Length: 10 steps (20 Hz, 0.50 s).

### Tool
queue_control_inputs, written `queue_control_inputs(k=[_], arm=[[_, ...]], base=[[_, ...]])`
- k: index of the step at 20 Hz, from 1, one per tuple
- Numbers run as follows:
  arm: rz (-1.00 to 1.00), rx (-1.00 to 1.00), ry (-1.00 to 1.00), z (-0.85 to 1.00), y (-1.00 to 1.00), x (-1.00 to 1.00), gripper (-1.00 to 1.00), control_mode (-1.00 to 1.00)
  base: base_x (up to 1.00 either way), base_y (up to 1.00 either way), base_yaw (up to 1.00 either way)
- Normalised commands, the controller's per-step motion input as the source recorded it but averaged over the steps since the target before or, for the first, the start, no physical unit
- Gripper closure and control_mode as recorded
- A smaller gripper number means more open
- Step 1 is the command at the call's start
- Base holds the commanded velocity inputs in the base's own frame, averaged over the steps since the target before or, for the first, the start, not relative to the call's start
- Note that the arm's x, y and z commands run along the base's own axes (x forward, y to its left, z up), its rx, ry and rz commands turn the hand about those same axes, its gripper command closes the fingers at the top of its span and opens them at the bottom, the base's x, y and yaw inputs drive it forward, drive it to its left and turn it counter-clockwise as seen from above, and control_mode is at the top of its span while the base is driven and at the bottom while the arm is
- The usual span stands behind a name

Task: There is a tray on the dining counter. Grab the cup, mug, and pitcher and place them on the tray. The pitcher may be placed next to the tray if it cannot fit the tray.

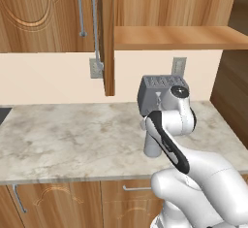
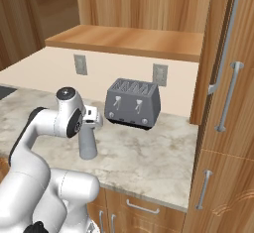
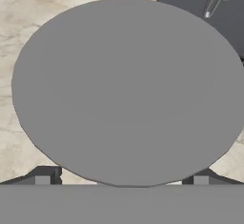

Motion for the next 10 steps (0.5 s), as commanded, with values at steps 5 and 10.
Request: queue_control_inputs(k=[5, 10], arm=[[0.00, 0.00, 0.00, 0.00, 0.00, 0.00, -1.00, -1.00], [0.00, 0.00, 0.00, 0.00, 0.00, 0.00, 1.00, -1.00]], base=[[0.00, 0.00, 0.00], [0.00, 0.00, 0.00]])
